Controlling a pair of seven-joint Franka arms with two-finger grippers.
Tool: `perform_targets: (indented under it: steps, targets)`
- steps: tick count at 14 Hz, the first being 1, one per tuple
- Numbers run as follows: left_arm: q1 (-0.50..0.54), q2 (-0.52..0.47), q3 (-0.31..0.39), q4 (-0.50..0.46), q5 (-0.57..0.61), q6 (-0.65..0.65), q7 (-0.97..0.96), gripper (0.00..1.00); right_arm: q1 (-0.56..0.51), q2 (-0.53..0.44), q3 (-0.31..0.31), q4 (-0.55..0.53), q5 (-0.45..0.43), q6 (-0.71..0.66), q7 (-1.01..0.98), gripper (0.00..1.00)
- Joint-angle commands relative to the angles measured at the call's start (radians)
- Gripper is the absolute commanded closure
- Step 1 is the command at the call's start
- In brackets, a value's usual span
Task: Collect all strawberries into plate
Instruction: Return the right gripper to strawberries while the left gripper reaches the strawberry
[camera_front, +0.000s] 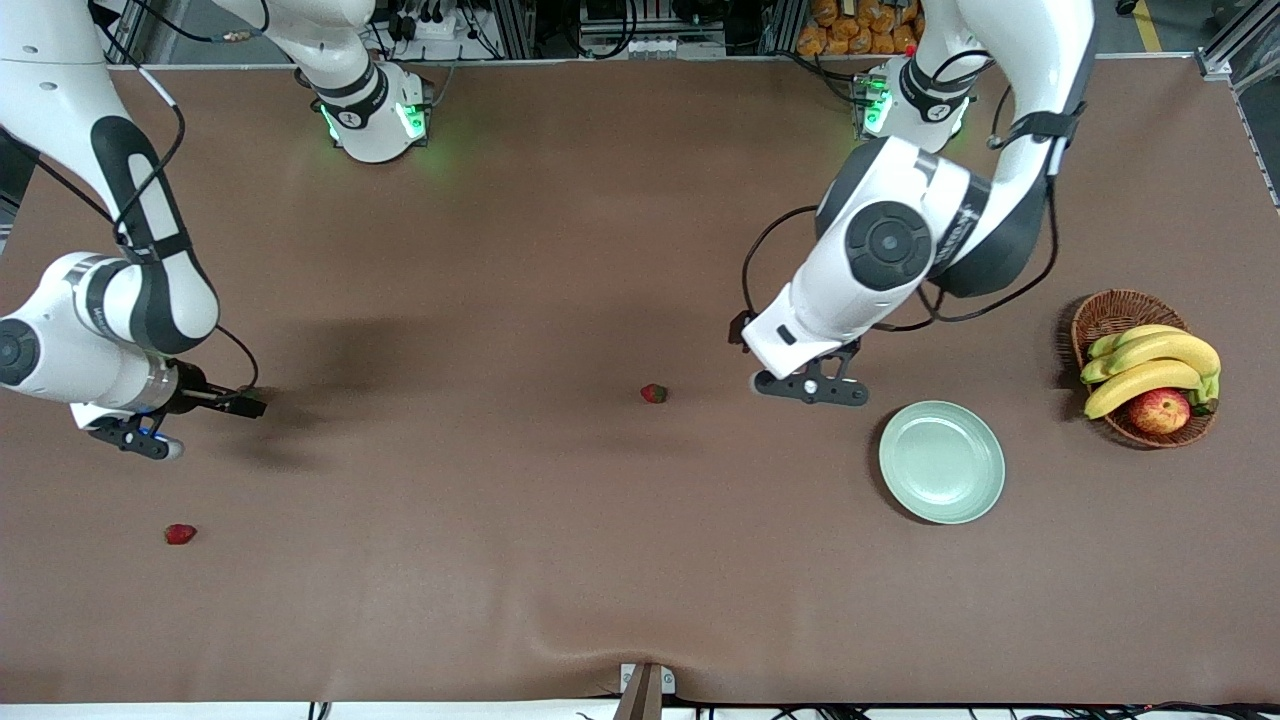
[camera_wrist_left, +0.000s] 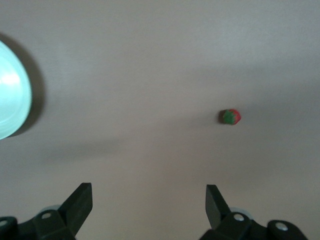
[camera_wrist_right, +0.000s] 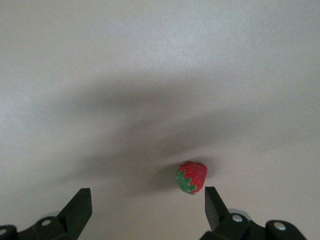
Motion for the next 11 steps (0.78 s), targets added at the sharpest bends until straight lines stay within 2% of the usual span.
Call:
perform_targets:
  steps: [1,5,11]
  targets:
    - [-0.028,0.053,0.008,0.018,-0.019,0.063,-0.075,0.0,-0.021,-0.073,0.02,-0.152,-0.043,0.14,-0.05,0.0]
    - [-0.086,0.126,0.008,0.02,-0.019,0.174,-0.113,0.0,-0.074,-0.057,0.02,-0.163,-0.054,0.182,-0.183,0.0]
    - [-0.163,0.264,0.008,0.044,-0.017,0.418,-0.176,0.0,-0.089,0.008,0.02,-0.155,-0.054,0.231,-0.191,0.0]
